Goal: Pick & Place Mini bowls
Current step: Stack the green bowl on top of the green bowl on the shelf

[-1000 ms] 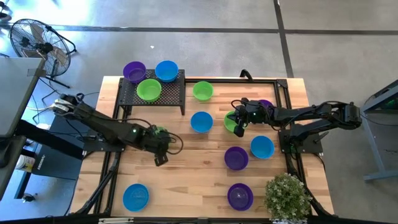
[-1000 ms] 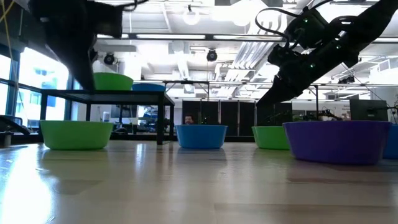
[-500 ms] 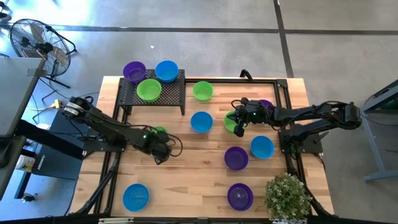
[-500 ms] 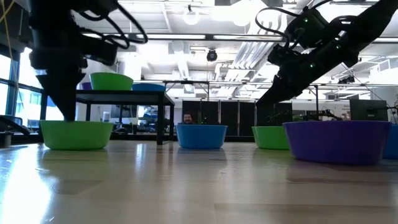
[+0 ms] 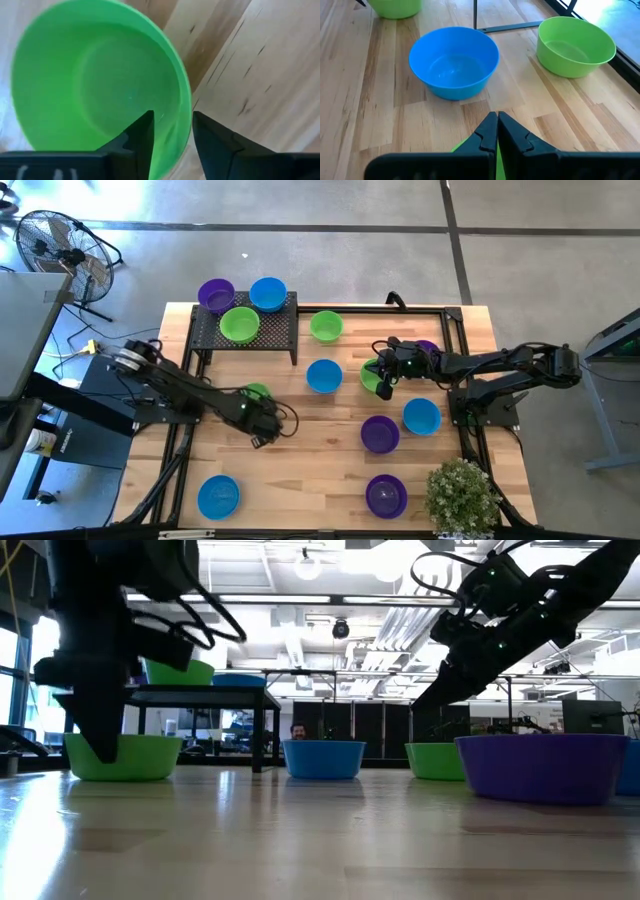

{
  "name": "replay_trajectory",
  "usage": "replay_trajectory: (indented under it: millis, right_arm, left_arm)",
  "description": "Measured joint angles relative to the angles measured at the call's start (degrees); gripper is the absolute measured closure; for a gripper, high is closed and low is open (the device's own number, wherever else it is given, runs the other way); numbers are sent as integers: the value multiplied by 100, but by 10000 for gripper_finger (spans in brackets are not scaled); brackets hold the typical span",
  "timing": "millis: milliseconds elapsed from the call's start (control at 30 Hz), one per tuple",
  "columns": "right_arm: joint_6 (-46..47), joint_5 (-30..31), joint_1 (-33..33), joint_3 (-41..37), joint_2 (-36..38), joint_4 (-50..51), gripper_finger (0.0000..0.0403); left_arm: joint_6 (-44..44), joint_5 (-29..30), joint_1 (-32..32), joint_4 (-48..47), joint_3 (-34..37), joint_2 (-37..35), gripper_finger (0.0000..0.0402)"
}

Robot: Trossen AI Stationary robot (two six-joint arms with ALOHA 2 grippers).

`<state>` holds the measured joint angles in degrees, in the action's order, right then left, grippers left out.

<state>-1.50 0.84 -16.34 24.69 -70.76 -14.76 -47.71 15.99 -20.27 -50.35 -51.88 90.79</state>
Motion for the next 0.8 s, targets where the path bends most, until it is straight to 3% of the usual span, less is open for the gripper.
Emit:
replay_trajectory:
  millis: [133, 367, 567, 800]
  right_arm:
    - [2, 0, 1, 0, 0, -4, 402]
    - [7, 0, 0, -2, 0, -13, 402]
    - [11, 0, 0, -2, 0, -15, 402]
    - [13, 0, 1, -4, 0, -13, 402]
  left_arm:
    - [152, -83, 0, 144, 0, 111, 301]
    - [258, -306, 0, 313, -1, -3, 393]
    - [329, -365, 0, 89, -308, -368, 397]
    - [290, 479, 0, -955, -1393, -1157, 398]
